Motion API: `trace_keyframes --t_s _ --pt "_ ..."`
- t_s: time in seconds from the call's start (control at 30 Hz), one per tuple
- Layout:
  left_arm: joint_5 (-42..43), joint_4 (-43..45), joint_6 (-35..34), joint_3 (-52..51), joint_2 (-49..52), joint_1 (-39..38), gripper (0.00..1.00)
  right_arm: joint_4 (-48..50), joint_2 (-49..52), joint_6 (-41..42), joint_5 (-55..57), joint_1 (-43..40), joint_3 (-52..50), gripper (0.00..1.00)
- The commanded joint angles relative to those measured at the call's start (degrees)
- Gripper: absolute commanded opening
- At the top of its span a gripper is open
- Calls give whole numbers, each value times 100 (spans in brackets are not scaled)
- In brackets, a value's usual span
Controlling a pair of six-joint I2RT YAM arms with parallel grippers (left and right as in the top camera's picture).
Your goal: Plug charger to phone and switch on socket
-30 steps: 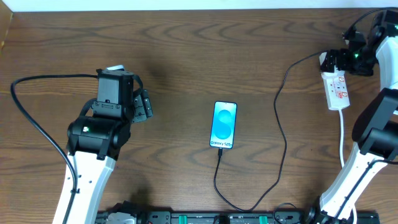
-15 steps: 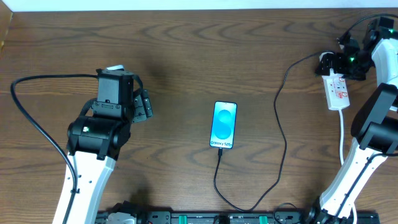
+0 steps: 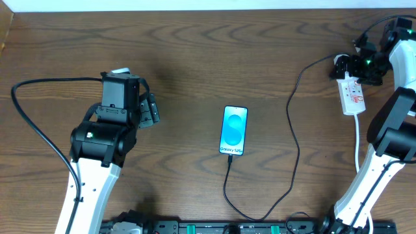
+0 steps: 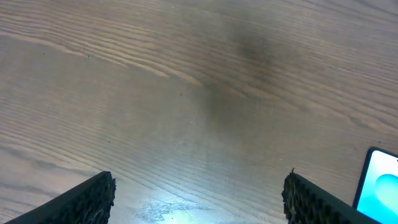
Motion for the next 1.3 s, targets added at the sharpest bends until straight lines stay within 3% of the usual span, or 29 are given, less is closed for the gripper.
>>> trace_keyframes --t_s 0.0,0.27,0.6,0.87,1.1,1.27 --pt "-72 0 35 59 -4 -7 86 -87 168 116 -518 68 -7 99" --pt "-72 0 35 59 -4 -7 86 -238 168 118 -1305 68 -9 99" --pt "-70 0 35 59 0 -7 86 -282 168 111 -1335 101 -116 99" --pt "-72 0 35 59 0 -7 86 -254 166 116 -756 66 -114 99" --pt "-70 0 35 59 0 -7 86 -308 109 400 529 -11 55 99" --pt "-72 0 35 59 0 -7 86 -223 -4 356 686 -55 236 99"
